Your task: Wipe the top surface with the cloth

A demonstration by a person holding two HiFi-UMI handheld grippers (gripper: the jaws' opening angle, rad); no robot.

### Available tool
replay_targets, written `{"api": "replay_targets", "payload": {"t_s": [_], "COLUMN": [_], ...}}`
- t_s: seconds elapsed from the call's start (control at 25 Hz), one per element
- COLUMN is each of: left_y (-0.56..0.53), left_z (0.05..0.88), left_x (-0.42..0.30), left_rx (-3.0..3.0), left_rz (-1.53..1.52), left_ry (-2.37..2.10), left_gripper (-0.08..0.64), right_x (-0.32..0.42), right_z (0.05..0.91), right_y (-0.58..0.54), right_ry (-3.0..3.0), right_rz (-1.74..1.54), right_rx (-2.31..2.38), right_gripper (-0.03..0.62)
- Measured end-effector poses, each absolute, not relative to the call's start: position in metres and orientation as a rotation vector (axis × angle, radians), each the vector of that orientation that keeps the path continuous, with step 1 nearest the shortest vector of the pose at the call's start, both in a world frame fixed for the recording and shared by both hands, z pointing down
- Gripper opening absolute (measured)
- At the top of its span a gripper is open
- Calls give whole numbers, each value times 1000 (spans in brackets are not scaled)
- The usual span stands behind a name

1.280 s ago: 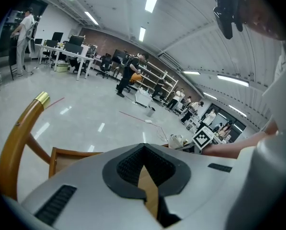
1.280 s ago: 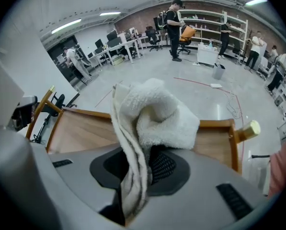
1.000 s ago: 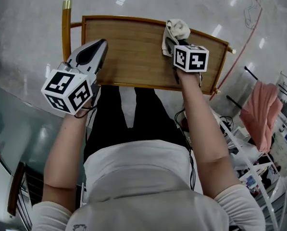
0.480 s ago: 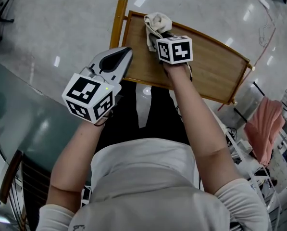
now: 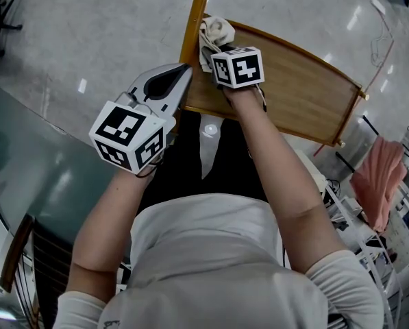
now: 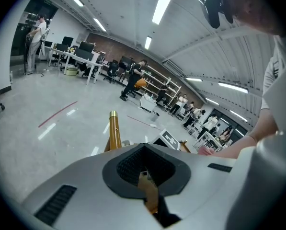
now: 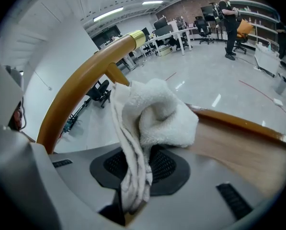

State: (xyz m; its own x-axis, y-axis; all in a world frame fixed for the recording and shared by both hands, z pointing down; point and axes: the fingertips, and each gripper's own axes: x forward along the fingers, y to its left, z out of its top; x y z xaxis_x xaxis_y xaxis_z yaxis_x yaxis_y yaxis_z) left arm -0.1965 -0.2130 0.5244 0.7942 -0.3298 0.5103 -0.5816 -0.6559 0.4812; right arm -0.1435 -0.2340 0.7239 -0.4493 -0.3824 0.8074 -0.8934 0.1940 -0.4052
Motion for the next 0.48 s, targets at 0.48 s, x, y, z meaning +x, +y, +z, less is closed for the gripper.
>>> {"api": "replay_targets", "payload": {"t_s": [0.48], "left_y": [-204], "left_z": [528], "left_x": [-187], "left_rx": [2342], "left_rz": [510], "left_ry": [-643], "left_gripper": [6], "right_x": [-207], "right_z": [740], "right_y": [-118], "right_ry": [-1923], "right_rz": [1354], "right_rx": [1049], "right_gripper": [100]}}
